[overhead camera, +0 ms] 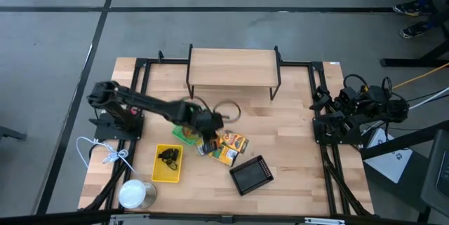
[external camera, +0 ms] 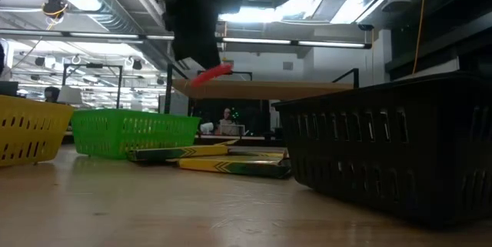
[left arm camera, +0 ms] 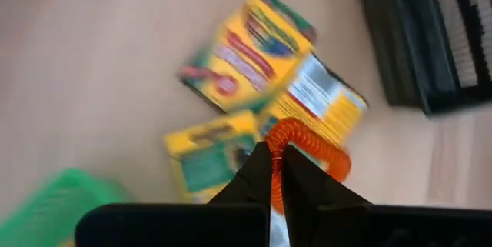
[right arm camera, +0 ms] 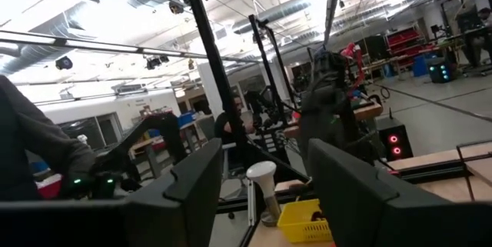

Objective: Pick & Place Office Desk Supplies
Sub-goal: Put the orange spring keychain into the green basket

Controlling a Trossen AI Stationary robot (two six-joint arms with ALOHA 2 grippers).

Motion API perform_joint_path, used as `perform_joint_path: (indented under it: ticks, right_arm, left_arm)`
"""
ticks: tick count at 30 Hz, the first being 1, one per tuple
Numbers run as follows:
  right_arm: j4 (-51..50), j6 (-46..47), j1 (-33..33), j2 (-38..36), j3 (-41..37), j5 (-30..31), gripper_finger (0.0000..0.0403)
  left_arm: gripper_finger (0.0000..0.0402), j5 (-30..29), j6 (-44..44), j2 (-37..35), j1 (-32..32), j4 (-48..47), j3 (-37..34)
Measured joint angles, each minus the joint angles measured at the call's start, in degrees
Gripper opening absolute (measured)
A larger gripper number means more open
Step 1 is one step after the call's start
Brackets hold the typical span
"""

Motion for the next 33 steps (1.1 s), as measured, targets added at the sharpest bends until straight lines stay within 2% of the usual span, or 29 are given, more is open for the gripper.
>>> perform_joint_path:
  ticks: [5,12,19,24,28,33]
  right_arm:
    - [-0.07,0.10,0.00,0.02,0.00,1.59,0.0197]
    - [0.07,0.20,0.00,0.02,0.00,4.01,0.0197]
    - [0.01,1.51,0.00,0.01,0.00,8.87,0.0197]
    - [0.28,3.52,0.00,0.56,0.00,10.07,0.0197]
    - [1.87,9.92,0.00,1.77,0.00,13.73,0.0197]
    - [3.48,20.61,-0.01,1.90,0.00,19.82,0.0197]
  left_arm:
    - [0.0007,0.02,0.79,-6.75,5.84,6.40,-6.74]
    - [0.0007,0.65,1.65,-14.74,11.33,7.71,-17.30]
    - [0.0010,3.01,0.88,-19.64,14.69,8.29,-26.40]
    - [0.0014,5.26,1.21,-21.09,16.30,8.60,-29.35]
    - [0.0036,6.43,-0.29,-21.09,17.53,8.04,-30.82]
    - [0.0085,6.54,-4.68,-21.07,18.80,7.49,-31.42]
